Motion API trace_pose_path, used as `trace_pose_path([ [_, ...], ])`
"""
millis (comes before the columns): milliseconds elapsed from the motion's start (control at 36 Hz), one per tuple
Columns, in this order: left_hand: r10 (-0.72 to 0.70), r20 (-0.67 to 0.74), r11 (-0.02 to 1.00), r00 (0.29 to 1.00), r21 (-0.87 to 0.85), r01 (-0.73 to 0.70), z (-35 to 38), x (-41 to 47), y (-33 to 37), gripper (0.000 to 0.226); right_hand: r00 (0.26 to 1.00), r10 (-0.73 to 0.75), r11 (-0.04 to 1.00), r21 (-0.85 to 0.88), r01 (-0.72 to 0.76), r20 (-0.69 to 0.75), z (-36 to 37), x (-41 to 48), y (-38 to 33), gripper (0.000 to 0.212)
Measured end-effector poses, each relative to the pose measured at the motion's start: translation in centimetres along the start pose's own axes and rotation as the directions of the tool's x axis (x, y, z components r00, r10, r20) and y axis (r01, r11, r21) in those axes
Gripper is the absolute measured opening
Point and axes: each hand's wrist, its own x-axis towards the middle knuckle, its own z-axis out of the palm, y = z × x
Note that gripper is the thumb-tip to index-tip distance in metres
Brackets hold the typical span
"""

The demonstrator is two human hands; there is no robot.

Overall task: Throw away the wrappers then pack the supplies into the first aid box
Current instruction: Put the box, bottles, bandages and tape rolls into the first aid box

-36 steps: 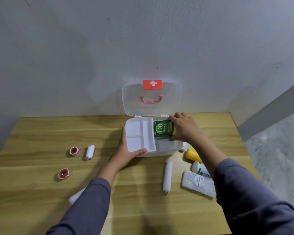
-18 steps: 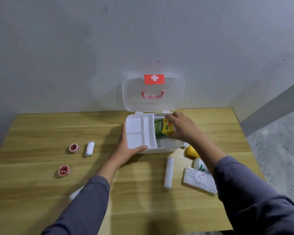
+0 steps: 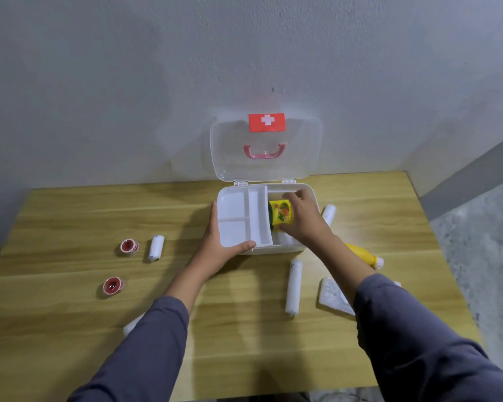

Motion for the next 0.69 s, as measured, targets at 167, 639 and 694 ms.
trace_pose_path([
  [167,-0.005,-0.003,1.000,1.000,0.006,0.006,0.0,0.2,-0.2,0.122,0.999,0.051,0.999,0.003,-0.051,-0.001,1.0,0.8,-0.1,0.029],
  [639,-0.008,0.008,0.999,1.000,0.044,0.008,-0.3,0.3,0.2,0.137,0.884,0.182,0.936,0.351,-0.022,-0.431,-3.1,-9.9,3.8,0.018],
  [694,-0.002,0.010,0.999,1.000,0.044,0.001,-0.2,0.3,0.2,0.138,0.910,0.193,0.942,0.328,-0.068,-0.367,-2.4,-12.2,5.0,0.024],
])
